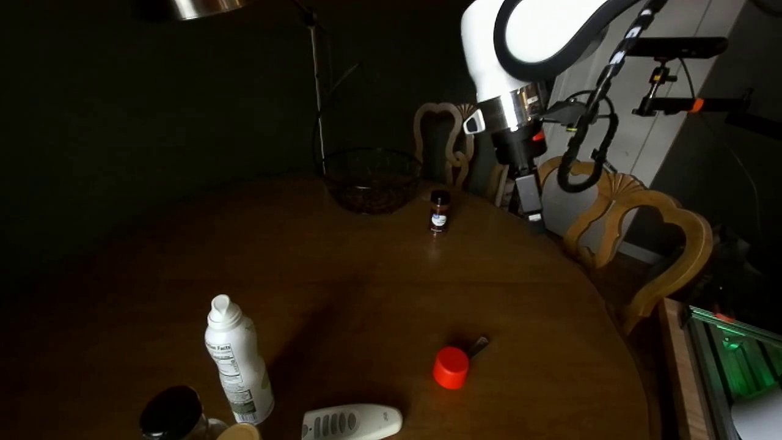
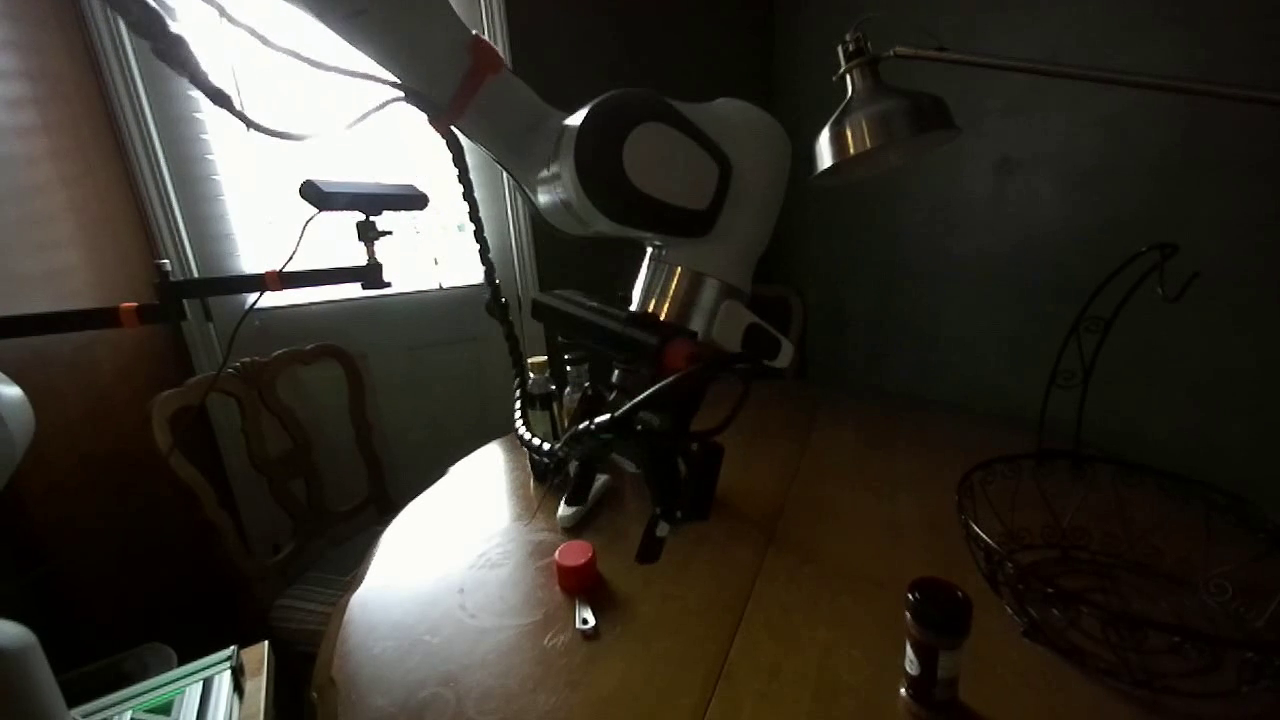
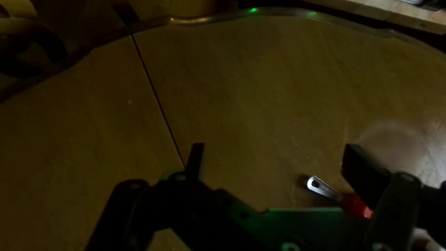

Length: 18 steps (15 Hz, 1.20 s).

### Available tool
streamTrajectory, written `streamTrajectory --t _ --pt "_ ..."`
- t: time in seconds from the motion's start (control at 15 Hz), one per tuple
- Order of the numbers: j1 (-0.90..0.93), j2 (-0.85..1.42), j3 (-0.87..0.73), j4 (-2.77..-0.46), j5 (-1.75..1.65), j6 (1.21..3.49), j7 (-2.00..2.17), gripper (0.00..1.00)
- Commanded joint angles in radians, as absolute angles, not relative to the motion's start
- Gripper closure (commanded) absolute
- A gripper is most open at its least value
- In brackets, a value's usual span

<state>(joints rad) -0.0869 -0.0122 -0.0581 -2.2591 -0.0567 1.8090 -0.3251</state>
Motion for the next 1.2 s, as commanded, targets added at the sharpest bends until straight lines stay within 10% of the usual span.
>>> streamTrajectory --t 0.0,1.13 --pt "-0.128 -0.114 -0.115 -2.349 -0.077 1.838 -0.279 0.0" --pt "-0.397 -0.714 -0.294 -2.523 -0.228 1.596 -0.093 0.0"
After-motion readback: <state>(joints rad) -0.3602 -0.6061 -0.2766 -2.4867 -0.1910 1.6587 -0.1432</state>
